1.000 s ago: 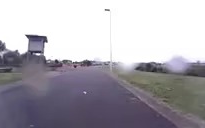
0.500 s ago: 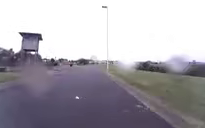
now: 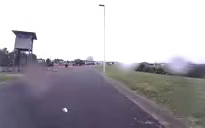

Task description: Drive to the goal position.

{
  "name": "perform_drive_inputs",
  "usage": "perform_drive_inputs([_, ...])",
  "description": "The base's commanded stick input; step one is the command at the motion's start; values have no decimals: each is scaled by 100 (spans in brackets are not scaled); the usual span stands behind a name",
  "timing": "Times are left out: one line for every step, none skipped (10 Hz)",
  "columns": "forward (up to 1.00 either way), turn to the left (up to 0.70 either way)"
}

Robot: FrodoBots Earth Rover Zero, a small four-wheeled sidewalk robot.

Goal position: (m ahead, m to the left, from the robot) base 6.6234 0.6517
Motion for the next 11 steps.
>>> perform_drive_inputs([100,30])
perform_drive_inputs([100,10])
perform_drive_inputs([100,0])
perform_drive_inputs([100,0])
perform_drive_inputs([100,0])
perform_drive_inputs([100,0])
perform_drive_inputs([100,0])
perform_drive_inputs([100,0])
perform_drive_inputs([100,0])
perform_drive_inputs([100,0])
perform_drive_inputs([100,0])
